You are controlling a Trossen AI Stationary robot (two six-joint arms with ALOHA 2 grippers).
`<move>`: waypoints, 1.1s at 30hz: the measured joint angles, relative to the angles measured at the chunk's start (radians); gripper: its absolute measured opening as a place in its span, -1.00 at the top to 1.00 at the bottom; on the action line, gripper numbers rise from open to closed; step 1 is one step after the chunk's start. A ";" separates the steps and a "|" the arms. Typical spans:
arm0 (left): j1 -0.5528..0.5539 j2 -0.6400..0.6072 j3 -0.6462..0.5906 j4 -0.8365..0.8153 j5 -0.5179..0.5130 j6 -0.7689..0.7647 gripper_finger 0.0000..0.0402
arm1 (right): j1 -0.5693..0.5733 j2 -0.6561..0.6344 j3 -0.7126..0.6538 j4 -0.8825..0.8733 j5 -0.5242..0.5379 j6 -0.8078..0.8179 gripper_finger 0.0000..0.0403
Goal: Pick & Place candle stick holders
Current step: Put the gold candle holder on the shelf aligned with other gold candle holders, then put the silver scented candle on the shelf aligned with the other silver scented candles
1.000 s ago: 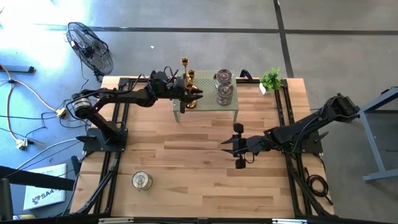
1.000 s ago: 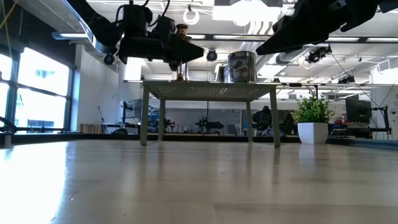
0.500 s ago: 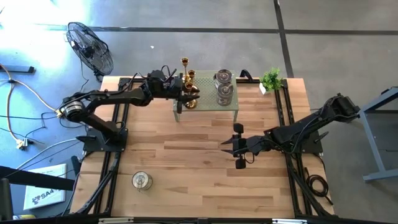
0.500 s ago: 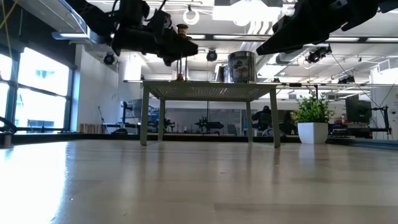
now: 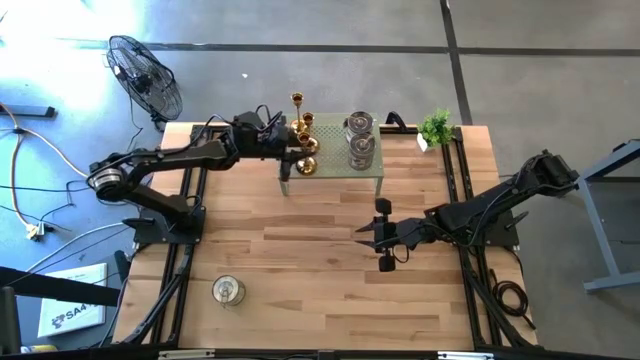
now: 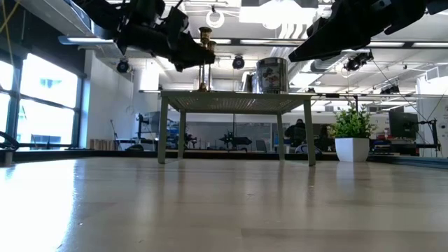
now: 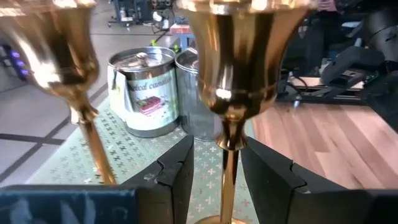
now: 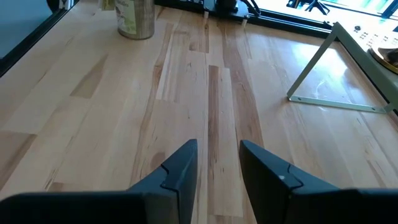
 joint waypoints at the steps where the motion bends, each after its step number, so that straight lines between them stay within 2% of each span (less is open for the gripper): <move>1: 0.000 -0.008 0.000 -0.009 -0.013 0.004 0.35 | 0.000 0.000 0.000 0.000 0.000 0.000 0.43; 13: 0.000 -0.080 0.000 -0.146 -0.058 0.045 0.35 | 0.000 0.000 0.000 0.000 0.001 -0.004 0.43; 18: 0.000 -0.081 0.000 -0.179 -0.117 0.051 0.35 | 0.000 0.000 0.000 0.000 0.002 -0.004 0.43; 27: 0.000 -0.100 0.000 -0.216 -0.122 0.059 0.35 | 0.000 0.000 0.000 0.001 0.004 0.000 0.43; 33: 0.000 -0.166 0.000 -0.280 -0.126 0.064 0.35 | 0.000 0.000 0.000 0.001 0.001 0.000 0.43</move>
